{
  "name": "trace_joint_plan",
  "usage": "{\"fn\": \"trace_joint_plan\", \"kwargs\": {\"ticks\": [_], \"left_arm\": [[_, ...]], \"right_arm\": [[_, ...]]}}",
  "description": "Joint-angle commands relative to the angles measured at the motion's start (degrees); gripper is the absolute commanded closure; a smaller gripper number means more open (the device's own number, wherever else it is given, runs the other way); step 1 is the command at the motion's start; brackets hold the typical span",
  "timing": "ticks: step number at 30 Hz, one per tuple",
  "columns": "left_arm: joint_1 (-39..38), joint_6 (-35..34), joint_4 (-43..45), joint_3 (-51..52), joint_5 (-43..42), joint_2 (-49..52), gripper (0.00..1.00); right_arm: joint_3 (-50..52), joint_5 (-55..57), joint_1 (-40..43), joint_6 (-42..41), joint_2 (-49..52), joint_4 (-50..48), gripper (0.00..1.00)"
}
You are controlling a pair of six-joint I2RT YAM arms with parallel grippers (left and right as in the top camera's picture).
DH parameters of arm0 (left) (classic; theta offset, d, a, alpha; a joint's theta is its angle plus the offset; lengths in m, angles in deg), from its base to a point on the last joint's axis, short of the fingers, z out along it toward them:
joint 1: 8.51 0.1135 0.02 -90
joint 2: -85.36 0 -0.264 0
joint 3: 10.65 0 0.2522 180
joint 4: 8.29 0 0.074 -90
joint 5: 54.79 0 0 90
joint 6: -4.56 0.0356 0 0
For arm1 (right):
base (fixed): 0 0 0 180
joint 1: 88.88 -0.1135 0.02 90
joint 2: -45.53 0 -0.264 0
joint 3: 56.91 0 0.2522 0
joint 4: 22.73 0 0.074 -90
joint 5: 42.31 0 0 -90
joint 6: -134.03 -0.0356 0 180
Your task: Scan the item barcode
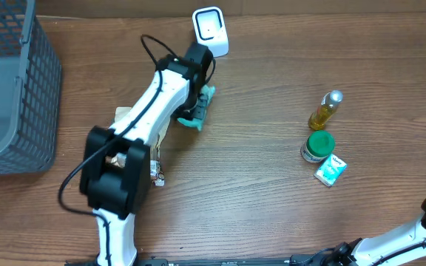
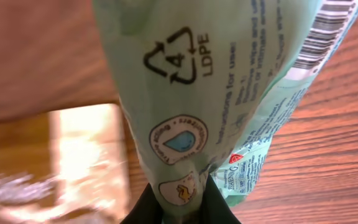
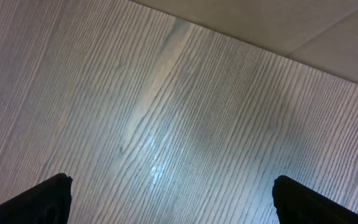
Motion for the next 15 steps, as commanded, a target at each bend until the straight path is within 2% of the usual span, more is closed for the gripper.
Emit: {"fn": "trace_joint_plan", "kwargs": {"ticks": [1, 8, 15], "left_arm": [[-0.48, -1.46, -0.13, -0.26, 5.42, -5.60, 0.96], [-0.48, -1.20, 2.58, -0.74, 6.73, -12.61, 0.96], [-0.37, 0.50, 7.10, -6.34, 9.79, -19.61, 0.96]], "right_arm": [[-0.55, 0.37, 0.04, 0.00, -0.81, -0.20, 0.00], [-0.55, 0.37, 0.04, 0.00, -0.81, -0.22, 0.00], [-0.55, 0.37, 0.04, 0.00, -0.81, -0.20, 0.00]]}}
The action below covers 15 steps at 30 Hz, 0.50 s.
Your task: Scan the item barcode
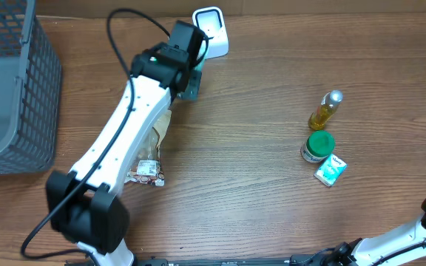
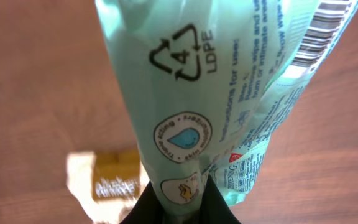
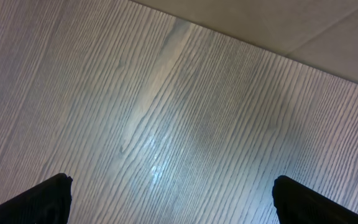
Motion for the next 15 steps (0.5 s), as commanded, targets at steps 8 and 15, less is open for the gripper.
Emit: {"fn": "trace_joint_plan", "kwargs": {"ticks": [8, 15], "left_arm": [[-0.22, 10.08, 2.51, -21.66, 4.37, -5.81, 0.96], [3.48, 12.81, 2.62, -30.14, -0.24, -5.25, 0.96]], "right_arm": [[-0.55, 0.37, 0.04, 0.00, -0.81, -0.20, 0.00], [-0.55, 0.37, 0.04, 0.00, -0.81, -0.22, 0.00]]}}
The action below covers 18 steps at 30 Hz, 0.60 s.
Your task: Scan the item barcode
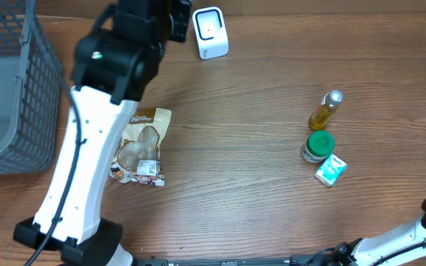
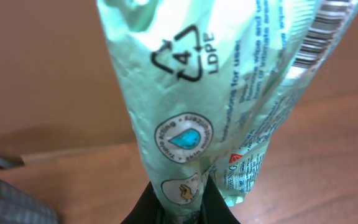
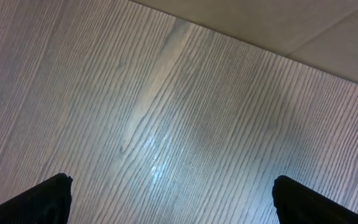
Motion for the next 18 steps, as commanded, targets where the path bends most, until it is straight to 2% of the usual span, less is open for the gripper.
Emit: {"fn": "trace_joint_plan", "kwargs": {"ticks": [1, 7, 18], "left_arm": [[2.75, 4.42, 0.74, -1.97, -4.31, -1.01, 0.96], [3.56, 11.67, 4.61, -1.97, -5.57, 1.40, 0.96], [3.52, 12.70, 7.15, -1.95, 6.08, 7.72, 0.96]], "right_arm": [[-0.55, 0.37, 0.04, 0.02, -0.81, -0.17, 0.00], [-0.55, 0.37, 0.04, 0.02, -0.81, -0.17, 0.00], [-0.55, 0.37, 0.04, 0.02, -0.81, -0.17, 0.00]]}}
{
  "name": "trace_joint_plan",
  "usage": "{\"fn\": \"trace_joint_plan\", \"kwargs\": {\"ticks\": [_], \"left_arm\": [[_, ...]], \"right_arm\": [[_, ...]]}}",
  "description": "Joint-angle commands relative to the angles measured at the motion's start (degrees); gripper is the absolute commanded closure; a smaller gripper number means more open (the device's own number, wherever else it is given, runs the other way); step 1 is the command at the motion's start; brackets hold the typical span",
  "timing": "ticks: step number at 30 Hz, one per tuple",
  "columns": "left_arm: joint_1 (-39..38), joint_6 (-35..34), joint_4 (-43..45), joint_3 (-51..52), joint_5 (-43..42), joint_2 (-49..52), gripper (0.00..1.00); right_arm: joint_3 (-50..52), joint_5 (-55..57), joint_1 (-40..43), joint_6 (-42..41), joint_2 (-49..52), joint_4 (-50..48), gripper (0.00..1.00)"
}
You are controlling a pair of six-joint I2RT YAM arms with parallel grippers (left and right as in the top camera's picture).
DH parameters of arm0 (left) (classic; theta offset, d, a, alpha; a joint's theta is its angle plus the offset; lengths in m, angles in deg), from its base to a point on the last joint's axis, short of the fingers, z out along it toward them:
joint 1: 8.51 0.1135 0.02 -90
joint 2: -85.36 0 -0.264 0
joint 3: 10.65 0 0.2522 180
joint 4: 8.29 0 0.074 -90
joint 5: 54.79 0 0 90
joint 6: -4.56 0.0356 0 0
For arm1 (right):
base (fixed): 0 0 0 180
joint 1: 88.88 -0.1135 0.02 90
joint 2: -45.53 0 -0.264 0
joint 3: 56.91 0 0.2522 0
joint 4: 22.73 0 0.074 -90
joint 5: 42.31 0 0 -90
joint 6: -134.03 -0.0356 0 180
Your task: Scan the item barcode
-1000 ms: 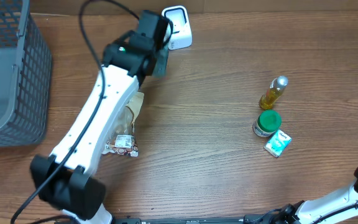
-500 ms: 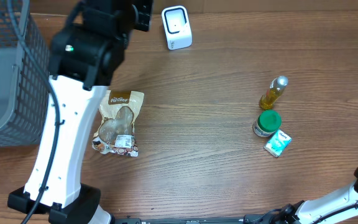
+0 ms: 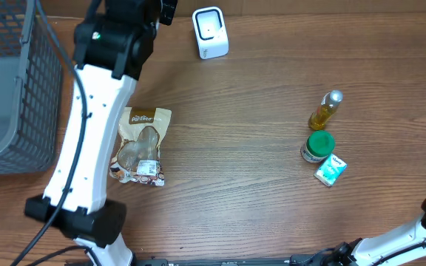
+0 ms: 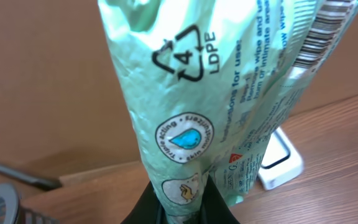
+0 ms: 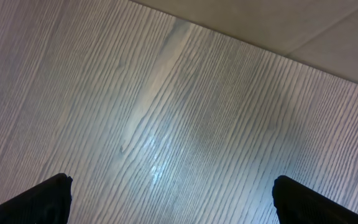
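Note:
My left gripper (image 4: 182,198) is shut on the bottom of a mint-green pack of wipes (image 4: 191,93), which stands upright and fills the left wrist view. Its barcode (image 4: 328,28) runs along the upper right edge. Behind the pack, low on the right, the white scanner (image 4: 282,160) stands on the table. From overhead the scanner (image 3: 210,32) is at the back, and the raised left arm (image 3: 113,44) to its left hides the pack. My right gripper (image 5: 175,200) is open over bare wood, with nothing between its fingers.
A grey mesh basket (image 3: 21,89) stands at the far left. A brown snack bag (image 3: 140,144) lies flat under the left arm. At the right are a yellow oil bottle (image 3: 325,109), a green-lidded jar (image 3: 318,145) and a small teal box (image 3: 330,170).
The left gripper has turned a little with the pack. The scanner now shows behind the pack's lower right, where only wall and table edge showed before. The right arm has not moved.
The left gripper held the wipes pack low over the table beside the scanner. Then it held the pack higher, with the snack bag showing below. Then it was raised at the back left facing the wall, and now it faces the scanner. The right gripper stayed open and still.

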Motion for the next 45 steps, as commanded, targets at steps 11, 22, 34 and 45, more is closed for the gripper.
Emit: {"fn": "trace_joint_plan", "kwargs": {"ticks": [11, 22, 34, 45], "left_arm": [[-0.17, 1.92, 0.55, -0.85, 6.49, 3.87, 0.96], [-0.17, 3.65, 3.91, -0.85, 9.73, 10.43, 0.96], [-0.17, 12.55, 15.54, -0.85, 12.74, 21.51, 0.96], [-1.22, 29.11, 29.16, -0.85, 18.91, 29.29, 0.96]], "right_arm": [[-0.55, 0.37, 0.04, 0.00, -0.81, -0.20, 0.00], [-0.55, 0.37, 0.04, 0.00, -0.81, -0.20, 0.00], [-0.55, 0.37, 0.04, 0.00, -0.81, -0.20, 0.00], [-0.55, 0.37, 0.04, 0.00, -0.81, -0.20, 0.00]]}}
